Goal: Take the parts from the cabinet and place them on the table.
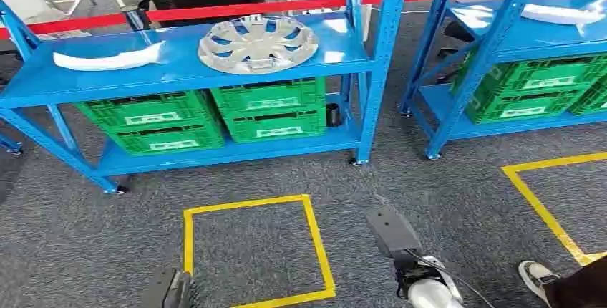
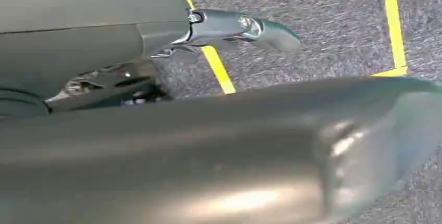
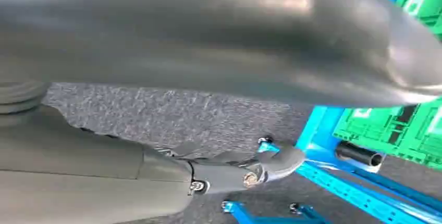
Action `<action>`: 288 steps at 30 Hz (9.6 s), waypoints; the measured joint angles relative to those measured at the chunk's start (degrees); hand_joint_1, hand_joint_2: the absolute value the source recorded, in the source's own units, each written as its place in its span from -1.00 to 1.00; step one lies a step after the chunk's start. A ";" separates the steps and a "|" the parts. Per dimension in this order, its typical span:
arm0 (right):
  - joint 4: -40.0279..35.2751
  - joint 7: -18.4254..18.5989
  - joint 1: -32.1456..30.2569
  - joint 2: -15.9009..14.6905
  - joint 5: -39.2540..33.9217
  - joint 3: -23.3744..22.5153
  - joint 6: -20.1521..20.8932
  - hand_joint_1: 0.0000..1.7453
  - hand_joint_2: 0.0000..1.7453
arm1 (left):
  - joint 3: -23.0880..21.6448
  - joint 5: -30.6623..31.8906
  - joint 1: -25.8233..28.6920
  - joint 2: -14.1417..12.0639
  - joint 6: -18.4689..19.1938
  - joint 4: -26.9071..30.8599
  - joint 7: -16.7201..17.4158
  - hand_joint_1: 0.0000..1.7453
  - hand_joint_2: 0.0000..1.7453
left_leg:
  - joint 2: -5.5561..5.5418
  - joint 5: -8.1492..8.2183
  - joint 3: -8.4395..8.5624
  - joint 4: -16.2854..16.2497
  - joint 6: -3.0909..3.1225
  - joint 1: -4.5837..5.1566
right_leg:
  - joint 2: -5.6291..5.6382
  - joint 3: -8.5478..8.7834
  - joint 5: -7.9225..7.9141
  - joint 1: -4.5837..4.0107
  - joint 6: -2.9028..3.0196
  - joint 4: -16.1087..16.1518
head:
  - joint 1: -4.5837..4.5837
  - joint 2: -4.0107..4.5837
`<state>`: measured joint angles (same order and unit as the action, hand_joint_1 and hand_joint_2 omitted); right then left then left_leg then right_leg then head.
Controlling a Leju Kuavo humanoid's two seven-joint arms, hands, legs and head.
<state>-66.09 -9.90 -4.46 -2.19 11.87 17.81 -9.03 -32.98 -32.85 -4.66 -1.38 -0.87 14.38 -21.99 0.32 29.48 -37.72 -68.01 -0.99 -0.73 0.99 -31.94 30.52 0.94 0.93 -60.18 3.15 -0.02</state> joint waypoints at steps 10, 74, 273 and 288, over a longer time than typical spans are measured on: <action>2.66 -0.92 2.37 0.81 -1.07 2.25 -0.02 -1.00 -1.00 | 0.96 -0.09 0.00 -1.03 0.13 -0.02 -0.26 -1.00 -1.00 | -0.19 -1.88 5.11 10.30 2.24 0.34 | -0.18 -4.51 5.34 -0.13 -2.43 -9.06 | -0.02 0.02; 0.20 -2.67 1.33 -1.79 -1.99 5.73 -1.88 -1.00 -1.00 | 1.31 0.48 0.42 -0.35 1.44 -0.07 0.11 -1.00 -1.00 | -0.55 -1.24 5.63 10.16 2.42 0.62 | -1.02 -9.57 6.17 -0.07 -2.64 -16.42 | 0.33 0.02; -33.27 -2.16 7.86 -8.83 11.04 -0.53 4.31 -1.00 -1.00 | 1.25 3.80 -0.29 0.22 3.74 0.52 -3.54 -1.00 -1.00 | -0.56 -2.11 5.07 10.02 0.94 0.49 | -0.80 1.13 -1.42 0.09 -2.43 2.74 | 0.70 0.02; -33.27 -1.79 8.53 -10.19 10.93 -0.33 5.14 -1.00 -1.00 | 1.25 4.22 -0.29 0.22 3.80 0.61 -3.67 -1.00 -1.00 | -0.57 -2.11 5.10 10.11 0.93 0.49 | -0.80 1.13 -1.34 0.10 -2.36 2.73 | 0.70 0.02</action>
<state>-99.36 -11.69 4.07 -12.37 22.80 17.49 -3.89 -31.74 -28.63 -4.95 -1.16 2.93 14.99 -25.66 -0.25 27.37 -32.62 -57.90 -0.06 -0.24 0.19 -30.82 29.17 1.04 -1.43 -57.45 3.85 0.00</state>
